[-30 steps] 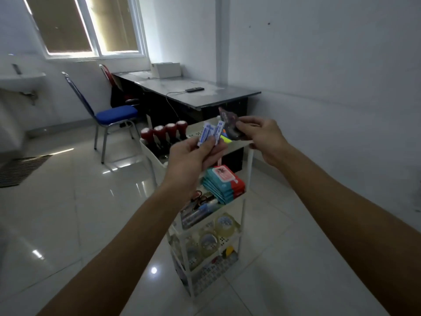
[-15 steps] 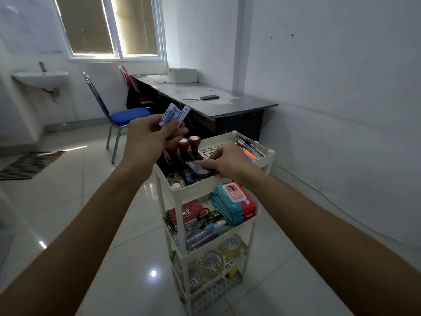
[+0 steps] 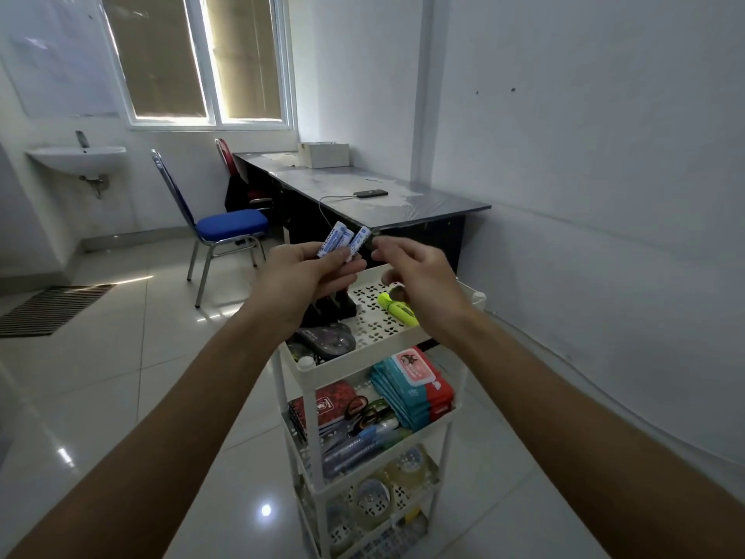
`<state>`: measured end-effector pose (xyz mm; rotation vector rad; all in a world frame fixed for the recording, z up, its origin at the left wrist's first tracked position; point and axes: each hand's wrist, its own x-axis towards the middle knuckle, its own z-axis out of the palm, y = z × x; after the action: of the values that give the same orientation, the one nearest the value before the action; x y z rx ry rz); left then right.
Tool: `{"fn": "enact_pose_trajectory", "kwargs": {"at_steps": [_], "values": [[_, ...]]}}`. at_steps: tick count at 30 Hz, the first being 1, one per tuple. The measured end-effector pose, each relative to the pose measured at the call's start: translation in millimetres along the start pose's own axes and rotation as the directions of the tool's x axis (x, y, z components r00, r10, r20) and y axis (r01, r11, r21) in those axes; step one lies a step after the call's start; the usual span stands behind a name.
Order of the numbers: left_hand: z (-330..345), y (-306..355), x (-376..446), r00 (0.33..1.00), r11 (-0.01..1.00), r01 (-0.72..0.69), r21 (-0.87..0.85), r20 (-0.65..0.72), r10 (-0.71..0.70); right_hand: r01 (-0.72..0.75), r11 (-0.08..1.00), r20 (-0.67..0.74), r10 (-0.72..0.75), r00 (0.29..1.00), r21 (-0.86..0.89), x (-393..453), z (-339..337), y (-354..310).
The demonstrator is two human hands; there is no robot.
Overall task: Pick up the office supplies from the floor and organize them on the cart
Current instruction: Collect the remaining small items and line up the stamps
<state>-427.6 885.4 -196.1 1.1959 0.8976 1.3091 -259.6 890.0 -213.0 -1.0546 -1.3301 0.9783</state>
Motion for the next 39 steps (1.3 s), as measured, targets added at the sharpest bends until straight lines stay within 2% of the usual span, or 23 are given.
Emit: {"fn": "enact_pose_trajectory", "kwargs": {"at_steps": [3, 6, 10, 13, 16, 19, 20, 22, 24, 25, 27, 28, 29, 30, 32, 34, 36, 39], "values": [[12, -4, 3, 0.991, 0.996, 0.086, 0.024, 0.098, -0.088, 0.061, 0.997, 0.078, -0.057, 0.995, -0.054, 12, -9, -8], [17, -4, 8, 0.972, 0.987, 0.120, 0.109, 0.189, -0.139, 0.164, 0.962, 0.173, -0.127, 0.977, -0.219, 21, -21, -13], [12, 7, 21, 0.923, 0.937, 0.152, 0.314, 0.294, -0.248, 0.211, 0.900, 0.339, -0.077, 0.938, -0.381, 29, -35, -20], [13, 18, 33, 0.895, 0.884, 0.152, 0.442, 0.317, -0.313, 0.242, 0.869, 0.377, -0.070, 0.924, -0.432, 33, -41, -25], [19, 27, 42, 0.922, 0.871, 0.083, 0.485, 0.294, -0.251, 0.224, 0.890, 0.291, -0.110, 0.950, -0.397, 44, -43, -27], [22, 27, 50, 0.970, 0.791, -0.096, 0.604, 0.235, -0.061, 0.089, 0.966, 0.056, -0.078, 0.995, -0.243, 58, -46, -21], [21, 23, 52, 0.975, 0.722, -0.177, 0.669, 0.220, 0.035, 0.048, 0.975, -0.002, -0.049, 0.999, -0.216, 62, -47, -16], [17, 11, 57, 0.929, 0.447, -0.360, 0.819, 0.268, 0.256, -0.020, 0.968, -0.043, 0.010, 0.999, -0.251, 67, -48, -4], [14, -1, 58, 0.852, 0.194, -0.483, 0.854, 0.408, 0.328, -0.055, 0.933, -0.042, 0.043, 0.998, -0.354, 66, -42, 10], [11, -7, 57, 0.826, 0.107, -0.531, 0.841, 0.485, 0.287, -0.063, 0.915, -0.043, 0.050, 0.998, -0.398, 64, -38, 17], [6, -15, 52, 0.778, -0.079, -0.615, 0.785, 0.620, 0.103, -0.066, 0.886, -0.049, 0.049, 0.998, -0.460, 63, -27, 29], [3, -19, 49, 0.756, -0.153, -0.646, 0.748, 0.654, 0.008, -0.059, 0.870, -0.057, 0.036, 0.998, -0.490, 64, -22, 35], [1, -21, 45, 0.747, -0.183, -0.660, 0.729, 0.663, -0.050, -0.048, 0.850, -0.067, 0.016, 0.998, -0.525, 64, -17, 40], [-1, -23, 41, 0.747, -0.161, -0.663, 0.731, 0.662, -0.068, -0.039, 0.828, -0.078, -0.005, 0.997, -0.559, 67, -14, 44], [-3, -26, 34, 0.785, -0.016, -0.616, 0.787, 0.612, -0.091, -0.028, 0.785, -0.095, -0.040, 0.995, -0.619, 75, -7, 52], [-1, -28, 29, 0.826, 0.104, -0.520, 0.848, 0.530, -0.192, -0.015, 0.731, -0.103, -0.075, 0.992, -0.682, 84, -1, 58], [0, -32, 28, 0.837, 0.110, -0.474, 0.873, 0.486, -0.252, -0.012, 0.691, -0.115, -0.103, 0.988, -0.723, 91, 5, 62], [3, -35, 28, 0.856, 0.179, -0.440, 0.880, 0.471, -0.212, -0.018, 0.657, -0.129, -0.121, 0.984, -0.753, 97, 13, 65]]}}
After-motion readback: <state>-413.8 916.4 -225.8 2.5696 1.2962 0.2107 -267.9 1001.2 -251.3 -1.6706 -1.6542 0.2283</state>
